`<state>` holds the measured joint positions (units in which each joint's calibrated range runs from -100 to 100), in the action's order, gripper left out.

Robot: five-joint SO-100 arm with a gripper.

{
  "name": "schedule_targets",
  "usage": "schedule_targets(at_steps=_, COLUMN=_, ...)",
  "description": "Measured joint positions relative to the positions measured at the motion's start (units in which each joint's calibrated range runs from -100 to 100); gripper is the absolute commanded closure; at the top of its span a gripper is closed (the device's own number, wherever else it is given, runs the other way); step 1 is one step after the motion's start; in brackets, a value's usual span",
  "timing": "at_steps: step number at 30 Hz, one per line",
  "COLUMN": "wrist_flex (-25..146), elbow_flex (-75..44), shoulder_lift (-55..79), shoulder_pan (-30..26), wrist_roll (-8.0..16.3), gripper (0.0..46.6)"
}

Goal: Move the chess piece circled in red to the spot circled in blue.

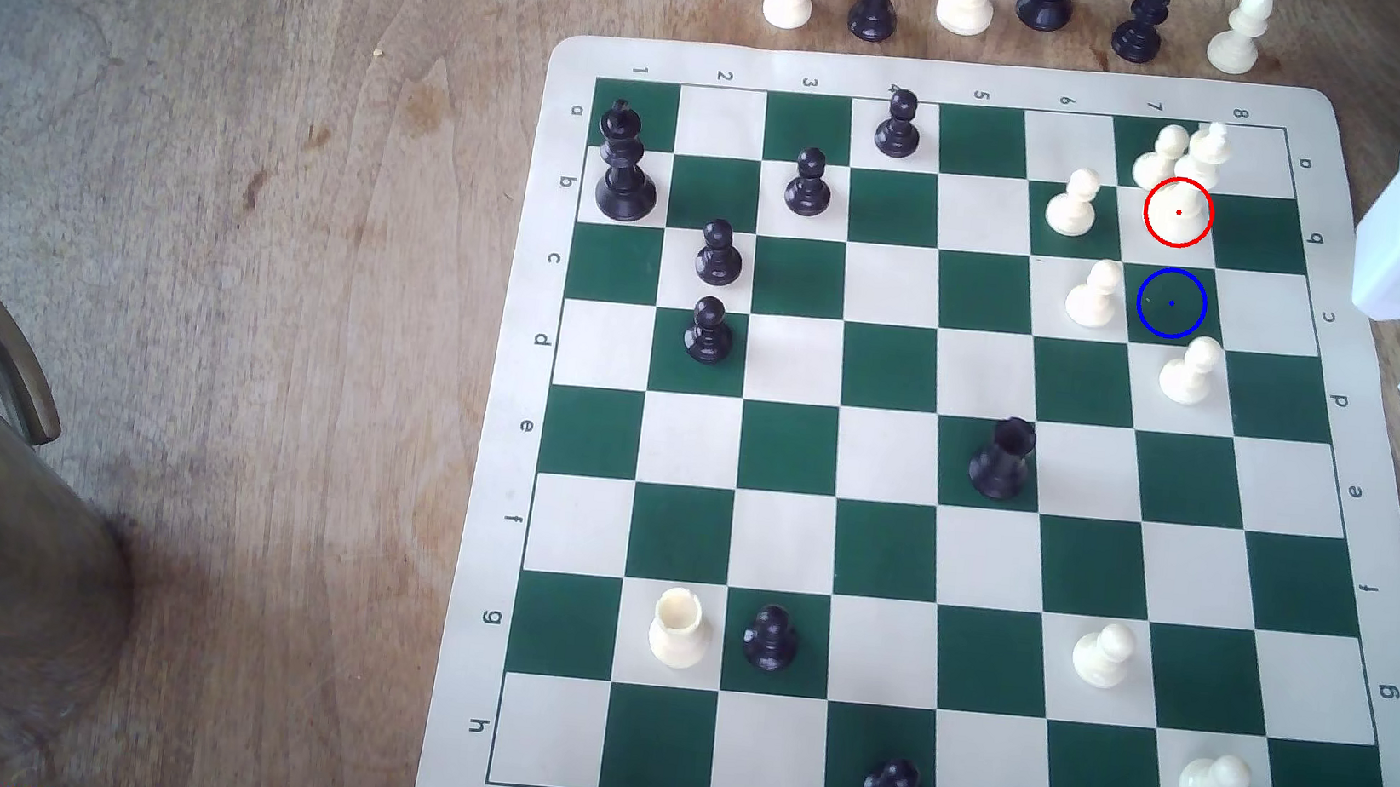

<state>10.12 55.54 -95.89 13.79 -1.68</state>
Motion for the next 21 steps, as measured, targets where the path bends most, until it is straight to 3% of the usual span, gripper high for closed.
schedule_targets(at_steps=6, wrist_flex=25.8, elbow_flex=-5.2, shoulder_lift=0.0, shoulder_pan=1.5, wrist_roll=1.4, gripper=23.0)
schedule_targets(at_steps=11, wrist_flex=42.9, elbow_flex=-7.0, shoulder_lift=2.3, shoulder_pan=2.2, wrist_roll=2.5, gripper=23.0)
schedule_targets(at_steps=18, wrist_flex=62.2, elbow_flex=-18.9, shoulder_lift=18.1, shoulder_pan=4.4, wrist_roll=8.1, gripper=19.8)
schedule_targets(at_steps=21, wrist_flex=67.8, elbow_flex=-21.9, shoulder_lift=23.4, shoulder_pan=4.6, wrist_roll=9.0, gripper=19.9)
